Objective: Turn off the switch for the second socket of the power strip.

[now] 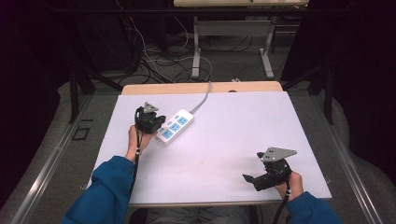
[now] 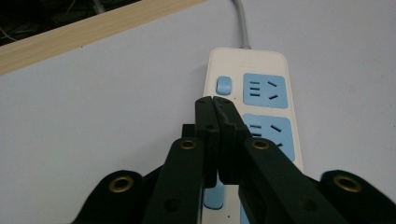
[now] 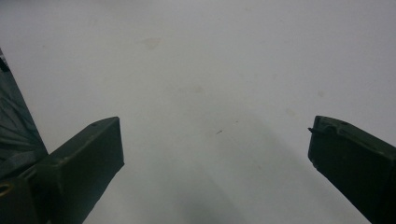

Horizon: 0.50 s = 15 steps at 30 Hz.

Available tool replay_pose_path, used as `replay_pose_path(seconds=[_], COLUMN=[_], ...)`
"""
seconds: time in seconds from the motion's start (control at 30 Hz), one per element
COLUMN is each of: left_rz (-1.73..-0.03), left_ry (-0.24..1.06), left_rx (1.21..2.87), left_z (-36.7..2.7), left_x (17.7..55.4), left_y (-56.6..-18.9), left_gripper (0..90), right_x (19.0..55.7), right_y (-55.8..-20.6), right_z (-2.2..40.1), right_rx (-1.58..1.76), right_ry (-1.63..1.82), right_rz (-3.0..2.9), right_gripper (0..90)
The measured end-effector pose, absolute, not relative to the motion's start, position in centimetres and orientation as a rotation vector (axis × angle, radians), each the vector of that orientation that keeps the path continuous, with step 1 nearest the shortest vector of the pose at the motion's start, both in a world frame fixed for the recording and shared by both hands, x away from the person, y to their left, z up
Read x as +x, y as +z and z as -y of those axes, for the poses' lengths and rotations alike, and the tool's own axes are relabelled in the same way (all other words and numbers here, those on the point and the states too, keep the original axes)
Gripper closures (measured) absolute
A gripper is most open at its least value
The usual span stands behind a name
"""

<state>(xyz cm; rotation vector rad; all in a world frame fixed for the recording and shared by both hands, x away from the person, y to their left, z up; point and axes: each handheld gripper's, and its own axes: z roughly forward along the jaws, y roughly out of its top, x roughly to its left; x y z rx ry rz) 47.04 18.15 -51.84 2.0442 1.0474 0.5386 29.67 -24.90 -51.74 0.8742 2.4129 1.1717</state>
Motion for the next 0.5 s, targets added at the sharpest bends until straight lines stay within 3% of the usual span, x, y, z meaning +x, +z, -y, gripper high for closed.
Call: replay_pose_path(seconds=[0.5], left_rz=[-1.037], left_ry=[0.516], left_rx=[2.078], left_z=[-16.9], left_x=[48.3], left_y=[-53.4], left_gripper=[90.0], right_x=[29.7], right_y=[-51.8], right_z=[24.8], right_rx=[0.875], right_ry=[1.170], right_rz=[-2.418], right_gripper=[3.1])
